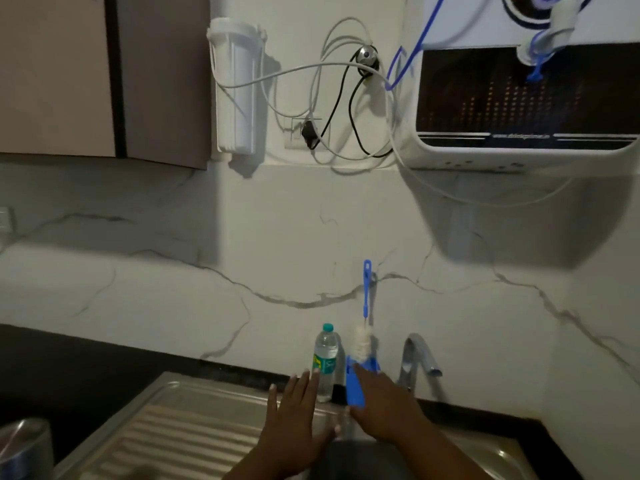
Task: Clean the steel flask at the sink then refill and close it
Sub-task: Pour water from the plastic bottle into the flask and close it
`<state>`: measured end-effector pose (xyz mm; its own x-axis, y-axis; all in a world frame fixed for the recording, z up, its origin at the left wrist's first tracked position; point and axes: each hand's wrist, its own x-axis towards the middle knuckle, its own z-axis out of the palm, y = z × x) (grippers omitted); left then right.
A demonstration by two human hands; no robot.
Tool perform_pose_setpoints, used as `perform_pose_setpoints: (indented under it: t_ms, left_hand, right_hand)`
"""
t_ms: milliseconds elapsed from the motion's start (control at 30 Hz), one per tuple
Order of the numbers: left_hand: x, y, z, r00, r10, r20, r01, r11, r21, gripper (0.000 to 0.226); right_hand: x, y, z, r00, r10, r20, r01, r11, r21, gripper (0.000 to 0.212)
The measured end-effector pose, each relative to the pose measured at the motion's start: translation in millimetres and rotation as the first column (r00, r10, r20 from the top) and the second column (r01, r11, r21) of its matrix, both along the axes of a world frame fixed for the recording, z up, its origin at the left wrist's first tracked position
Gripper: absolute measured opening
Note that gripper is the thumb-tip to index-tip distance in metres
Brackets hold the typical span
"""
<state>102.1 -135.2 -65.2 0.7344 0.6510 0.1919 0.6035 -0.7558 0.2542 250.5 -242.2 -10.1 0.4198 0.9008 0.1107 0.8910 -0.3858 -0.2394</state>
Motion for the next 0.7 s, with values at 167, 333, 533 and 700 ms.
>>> perform_pose_setpoints:
  t_ms: [167, 333, 533, 700]
  left_hand:
    - [19, 85, 20, 0.999, -0.011, 0.035, 0.010, 1.000, 0.025, 0.100]
    - [58, 136, 24, 0.998, -0.056, 0.019, 0.056, 0.998, -0.027, 0.108]
    - [108, 166, 6, 0.988, -0.086, 0.126, 0.110, 0.974, -0.199, 0.118]
    - [145, 181, -11, 0.934, -0.046, 0.353, 0.205, 0.880, -0.429, 0.092]
  right_hand:
    - [1, 89, 10, 0.999, -0.043, -0.001, 0.043, 0.996, 0.083, 0.068]
    - [16, 150, 15, 0.992, -0.123, -0.008, 0.123, 0.987, 0.105, 0.058]
    - [40, 198, 8, 0.966, -0.259, 0.008, 0.255, 0.956, 0.148, 0.044]
    - [61, 218, -7, 0.949, -0.311, -0.059, 0.316, 0.940, 0.132, 0.033]
